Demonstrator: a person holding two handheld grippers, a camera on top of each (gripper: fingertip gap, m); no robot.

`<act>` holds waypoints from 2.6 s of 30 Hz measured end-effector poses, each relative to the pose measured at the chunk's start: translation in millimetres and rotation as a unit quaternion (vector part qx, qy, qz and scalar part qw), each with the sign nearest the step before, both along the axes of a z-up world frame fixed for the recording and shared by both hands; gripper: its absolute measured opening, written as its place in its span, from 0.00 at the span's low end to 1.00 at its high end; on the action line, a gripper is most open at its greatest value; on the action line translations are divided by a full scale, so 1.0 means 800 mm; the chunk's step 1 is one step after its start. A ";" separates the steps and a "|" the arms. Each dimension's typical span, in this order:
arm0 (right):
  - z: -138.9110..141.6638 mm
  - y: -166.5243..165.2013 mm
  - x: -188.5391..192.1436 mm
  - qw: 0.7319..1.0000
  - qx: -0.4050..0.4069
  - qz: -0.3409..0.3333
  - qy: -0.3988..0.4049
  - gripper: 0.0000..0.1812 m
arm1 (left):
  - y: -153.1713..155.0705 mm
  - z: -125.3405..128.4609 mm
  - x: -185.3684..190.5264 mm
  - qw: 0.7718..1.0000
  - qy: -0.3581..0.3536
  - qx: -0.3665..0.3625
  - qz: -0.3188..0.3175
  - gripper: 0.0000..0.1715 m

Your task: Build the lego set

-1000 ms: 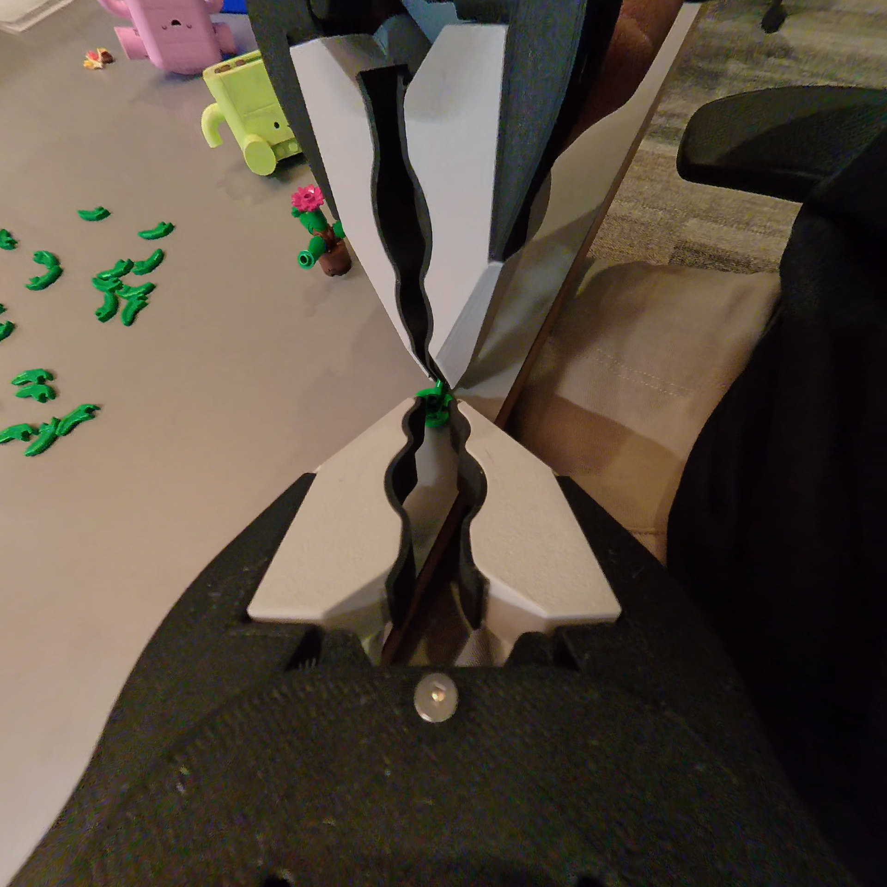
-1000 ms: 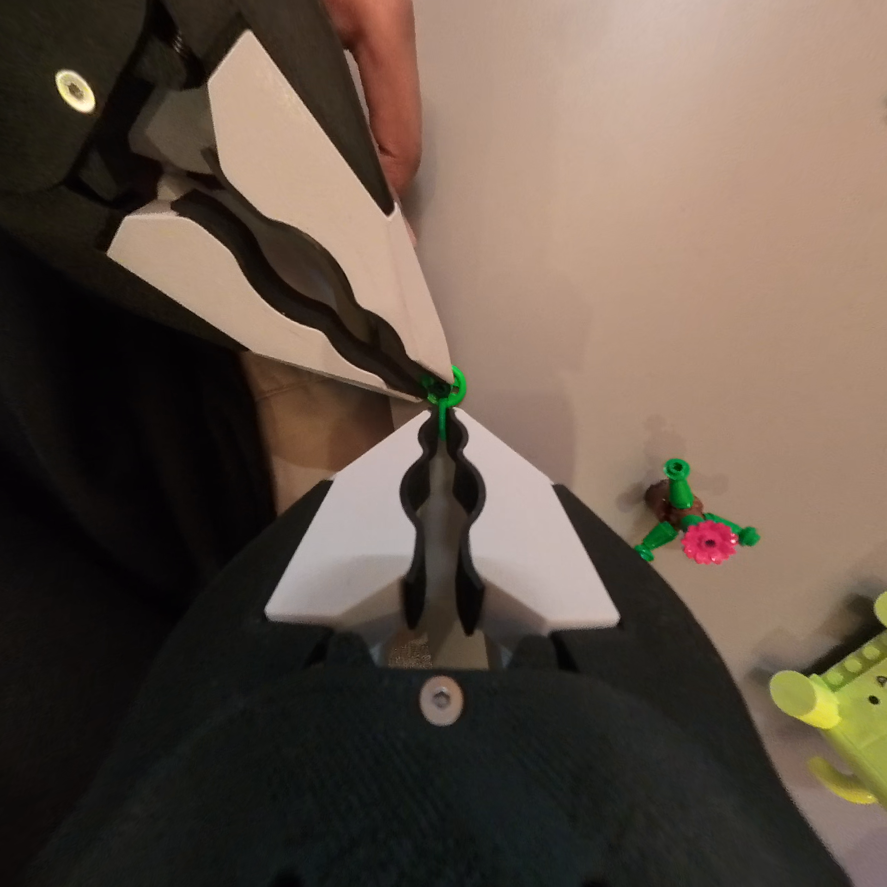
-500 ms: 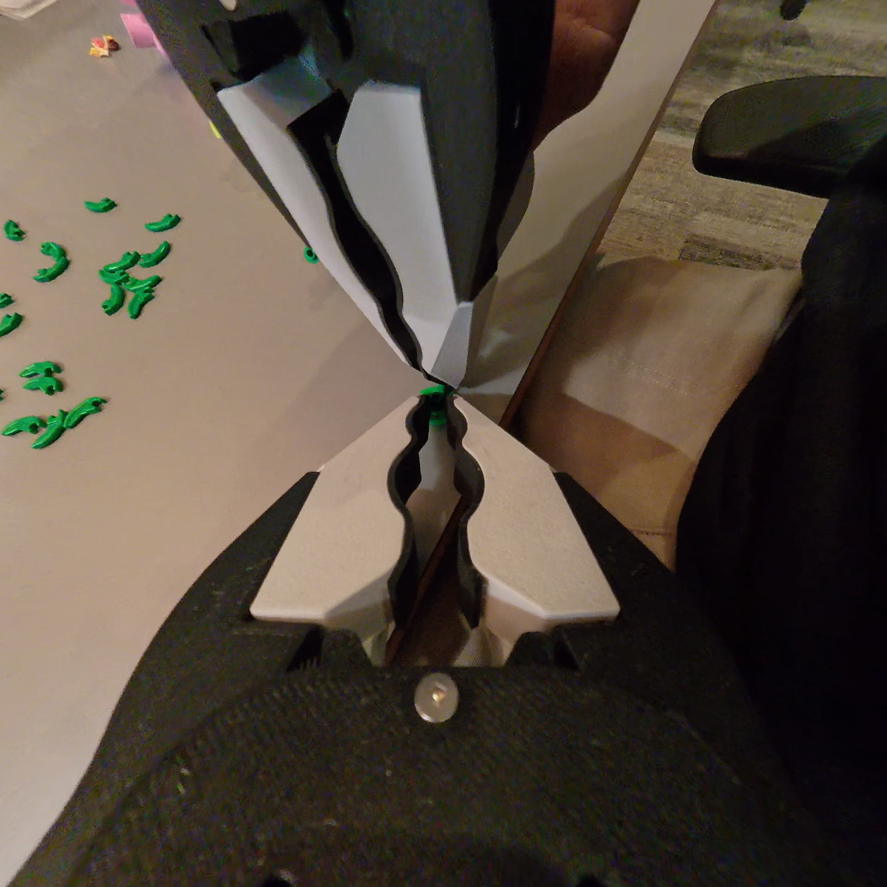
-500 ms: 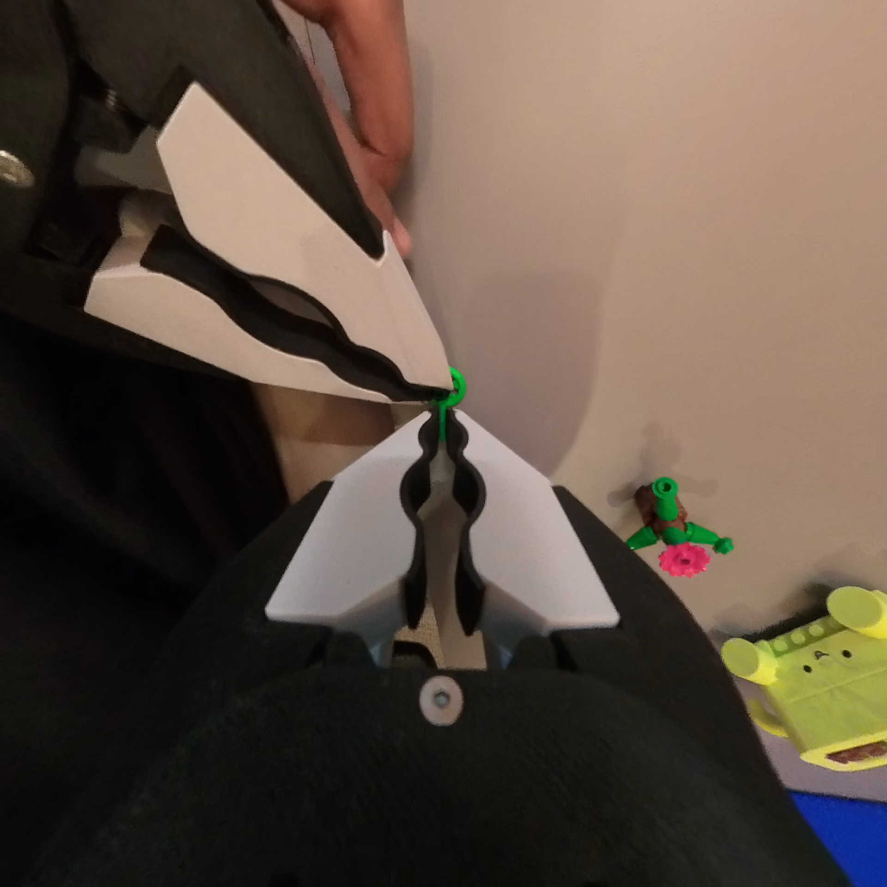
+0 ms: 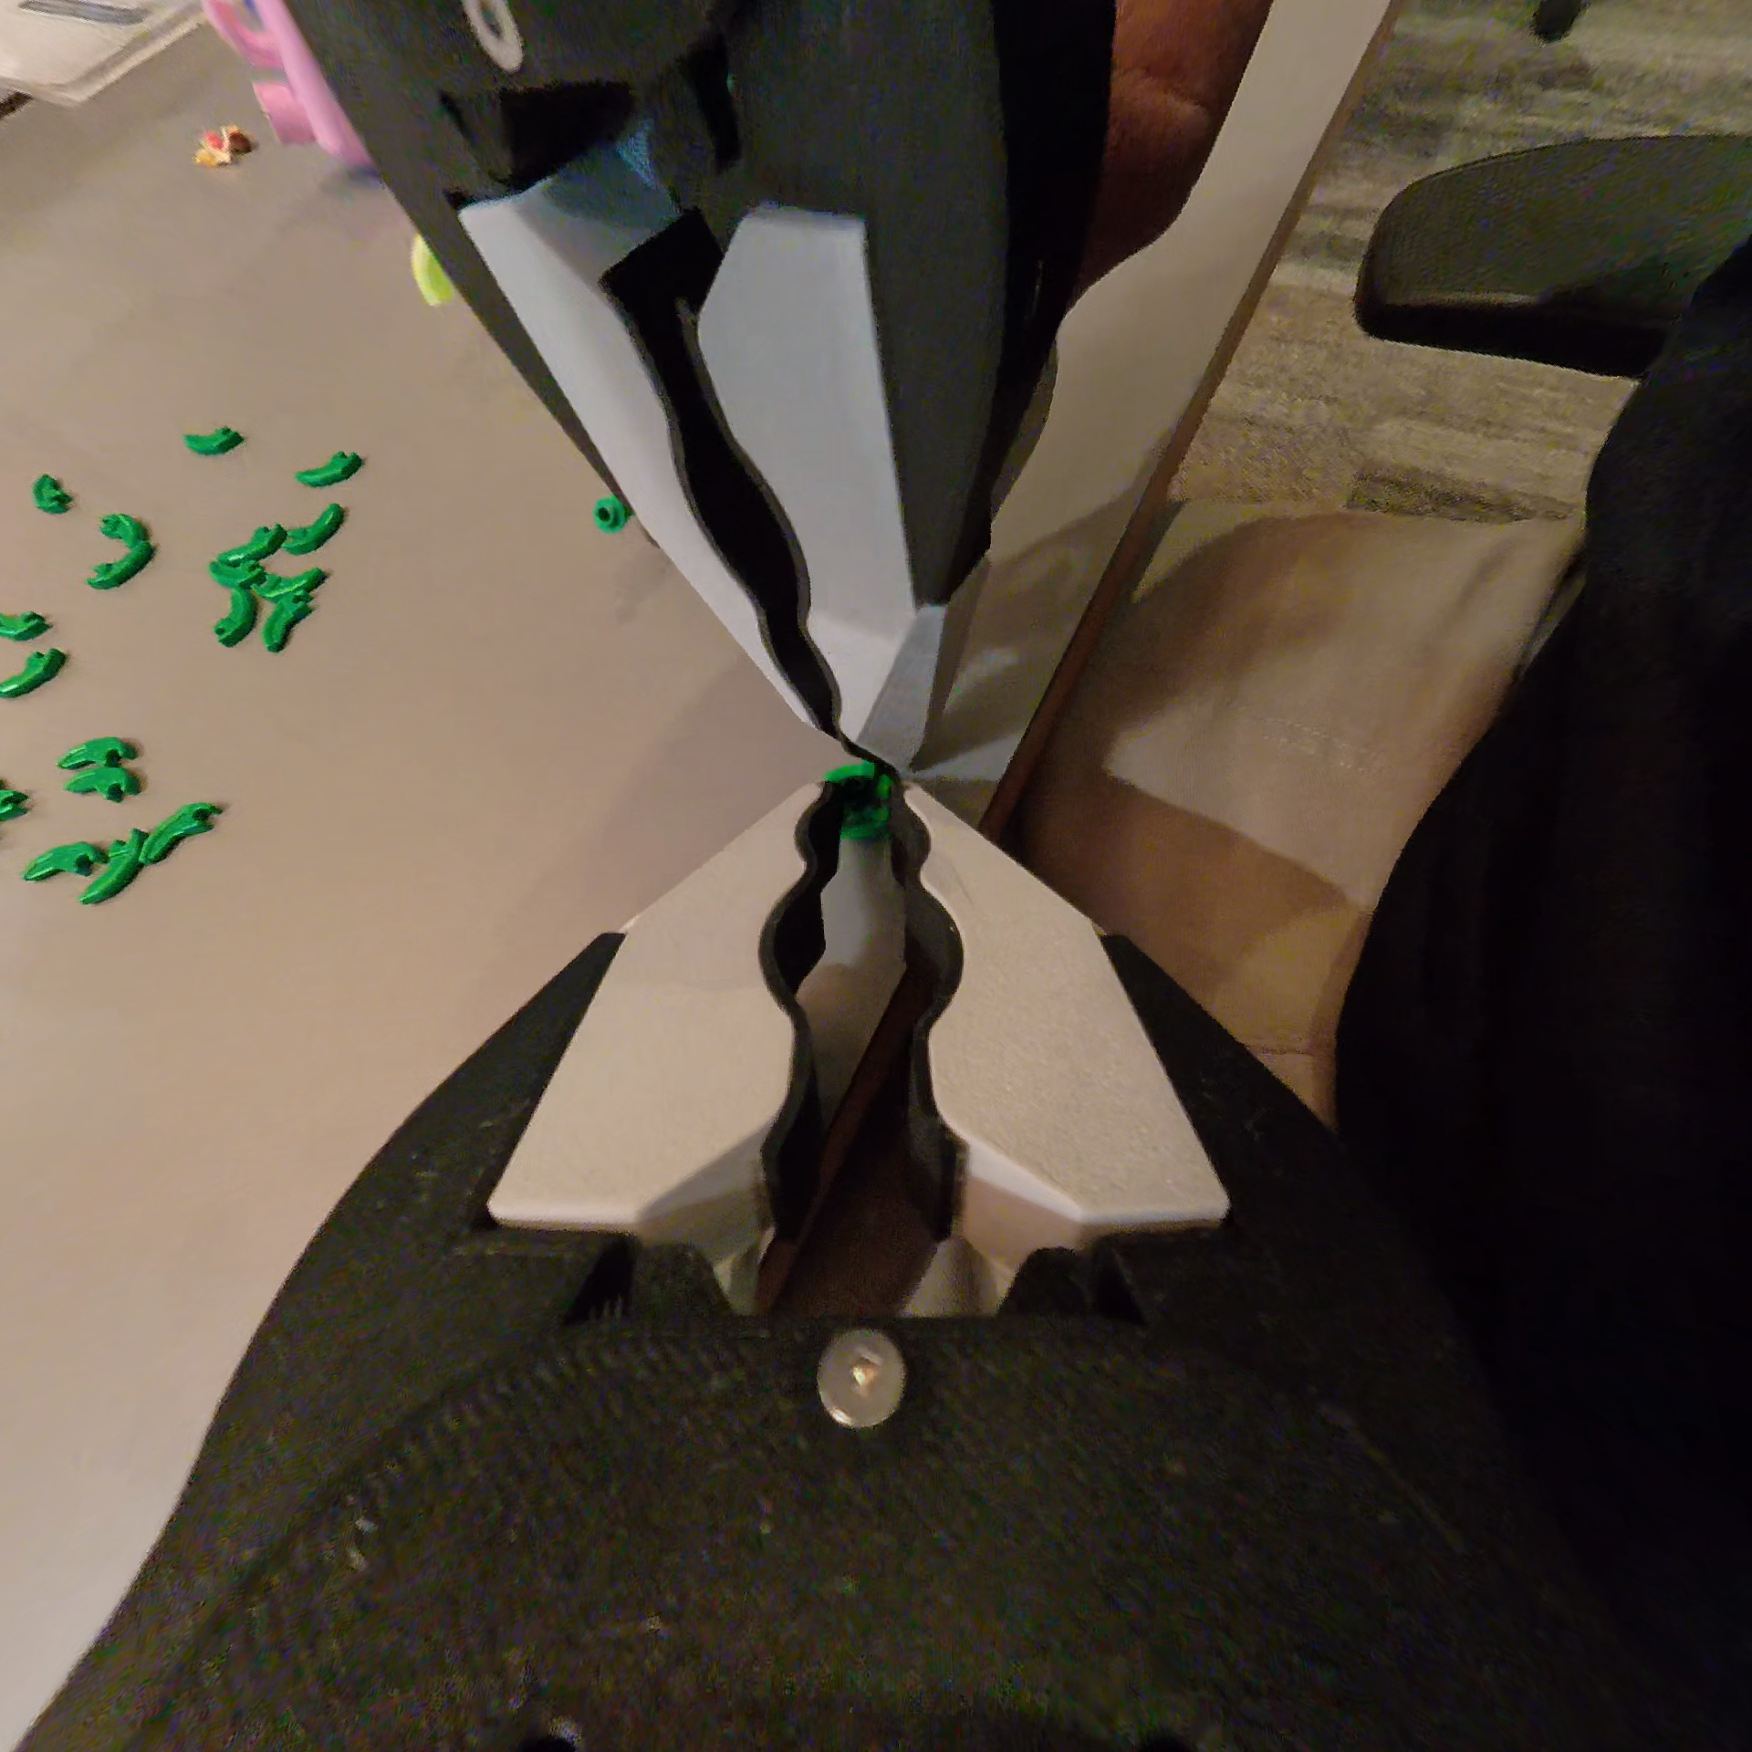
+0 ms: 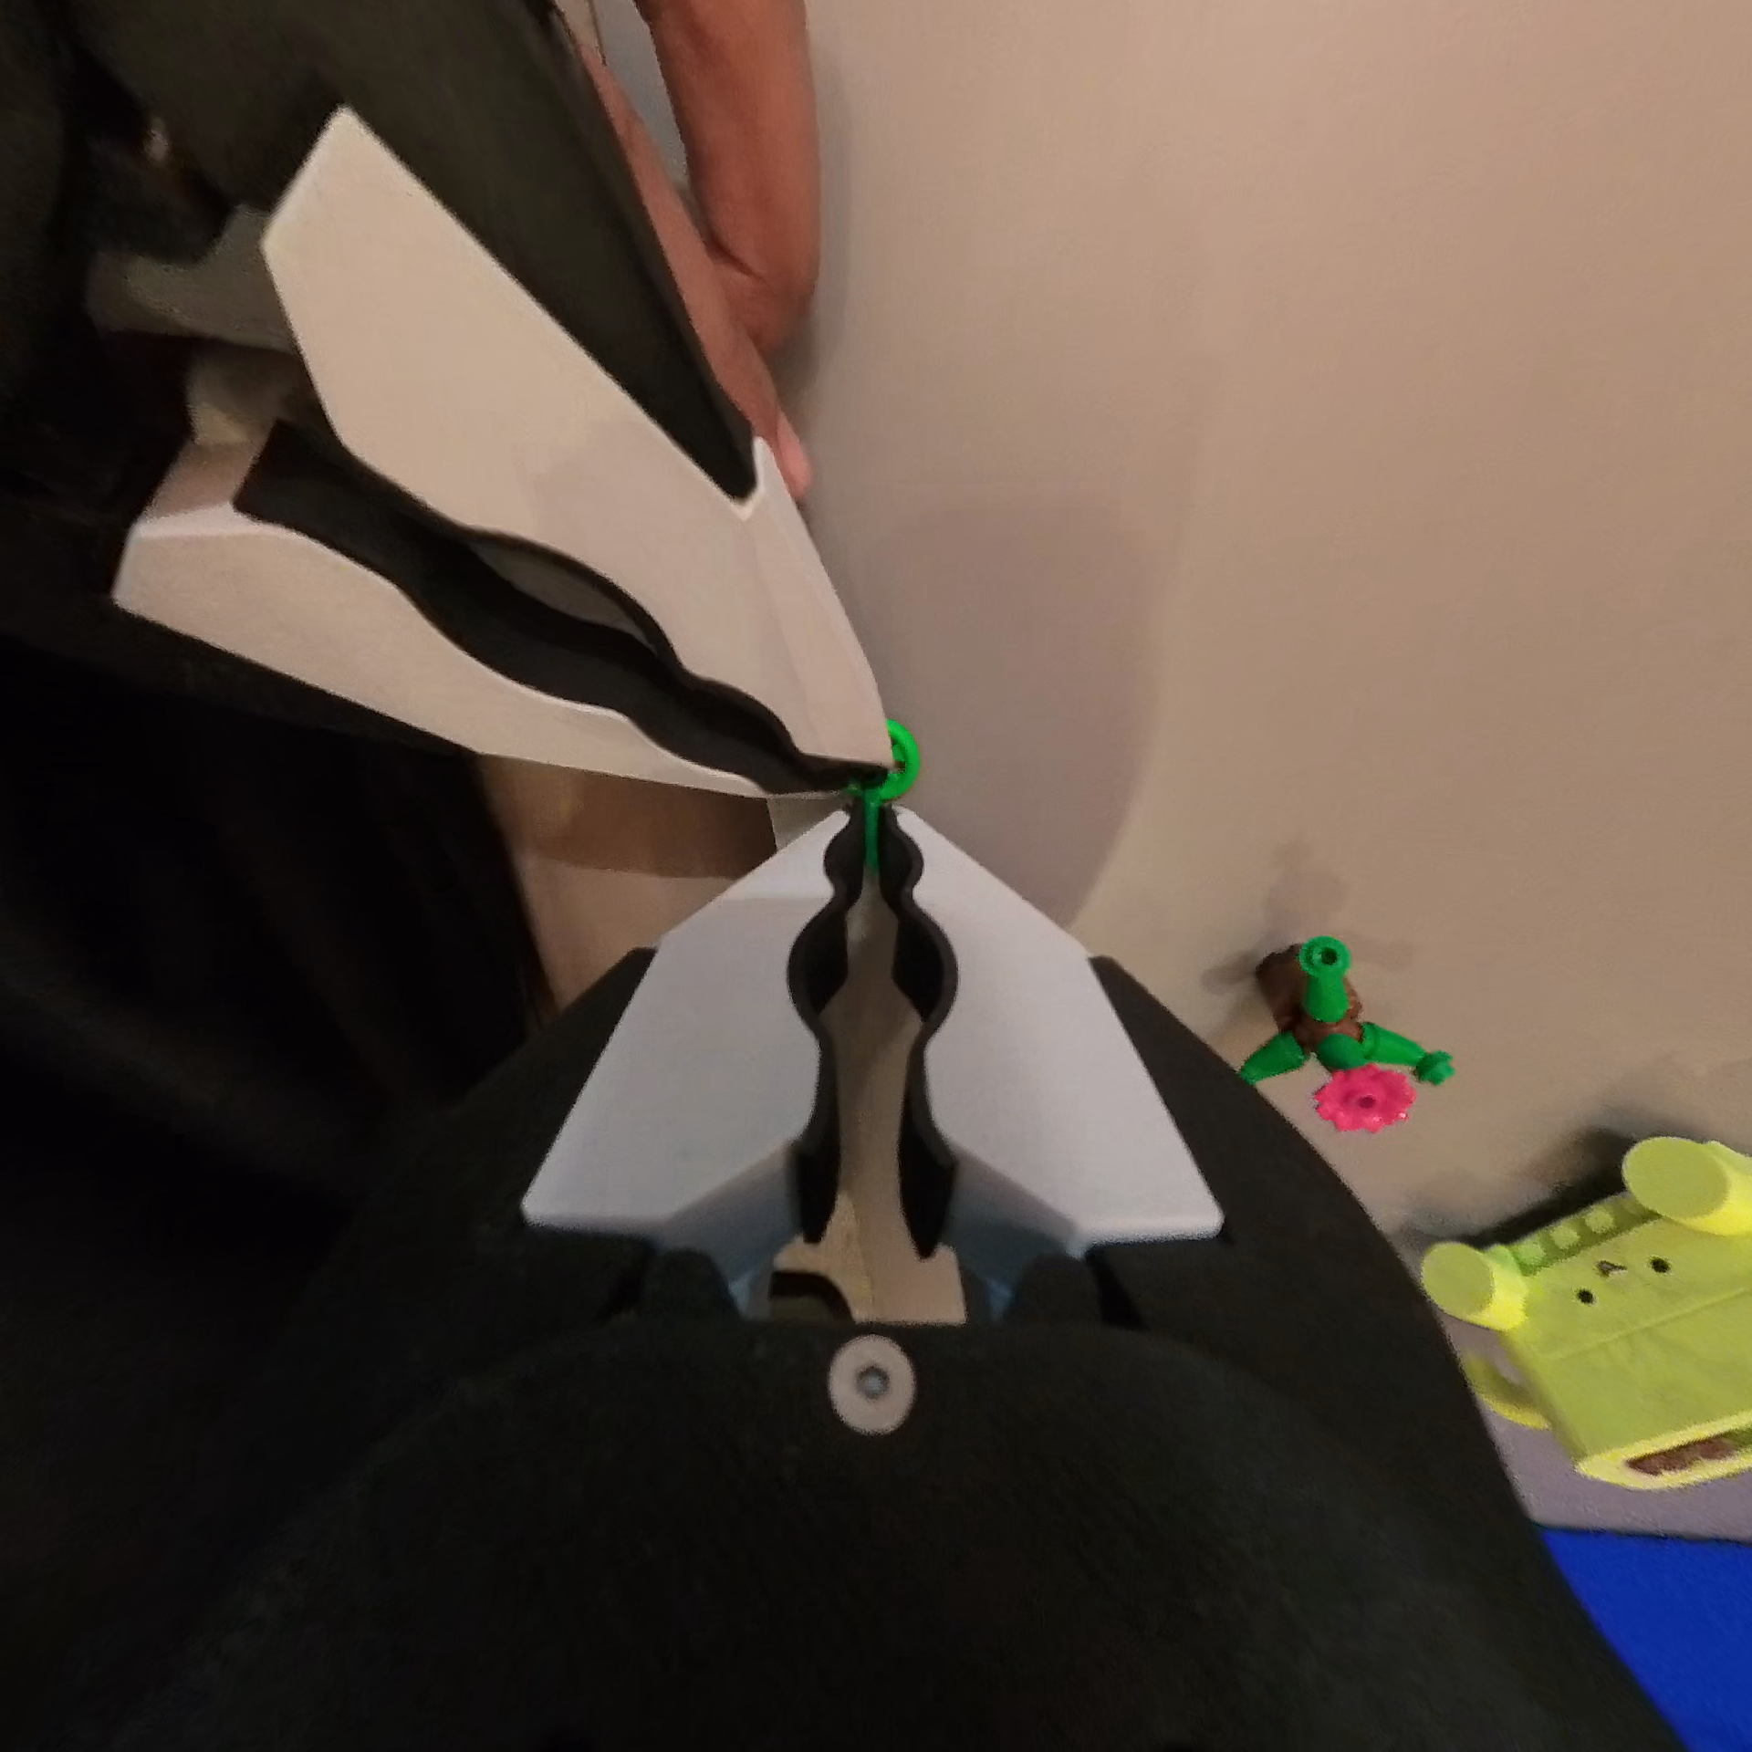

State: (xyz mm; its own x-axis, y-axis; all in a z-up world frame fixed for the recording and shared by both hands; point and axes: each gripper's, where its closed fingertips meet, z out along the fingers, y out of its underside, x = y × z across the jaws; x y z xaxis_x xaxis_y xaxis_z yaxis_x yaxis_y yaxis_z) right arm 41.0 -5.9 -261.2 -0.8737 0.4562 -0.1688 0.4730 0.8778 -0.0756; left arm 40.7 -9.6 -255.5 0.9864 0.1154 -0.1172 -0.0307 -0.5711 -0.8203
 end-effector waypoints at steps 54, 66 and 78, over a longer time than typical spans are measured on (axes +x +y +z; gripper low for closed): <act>0.109 -0.005 0.109 0.823 -0.464 -0.190 -0.268 0.00 | 0.010 0.110 0.098 0.940 -0.098 0.233 -0.229 0.13; 0.122 -0.011 0.101 0.781 -0.507 -0.197 -0.307 0.00 | 0.005 0.109 0.095 0.950 -0.065 0.228 -0.202 0.06; 0.122 -0.013 0.095 0.766 -0.521 -0.207 -0.313 0.00 | 0.002 0.117 0.087 0.954 -0.027 0.245 -0.170 0.06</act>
State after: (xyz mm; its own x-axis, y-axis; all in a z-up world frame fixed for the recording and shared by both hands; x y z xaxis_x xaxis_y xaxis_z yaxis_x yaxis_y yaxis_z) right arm 117.2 -16.2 -163.4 -0.2895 0.0051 -0.9572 0.9249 0.2592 -0.2784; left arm 110.6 -8.2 -161.9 0.9796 -0.1850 -0.0787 -0.0952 -0.0822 -0.9921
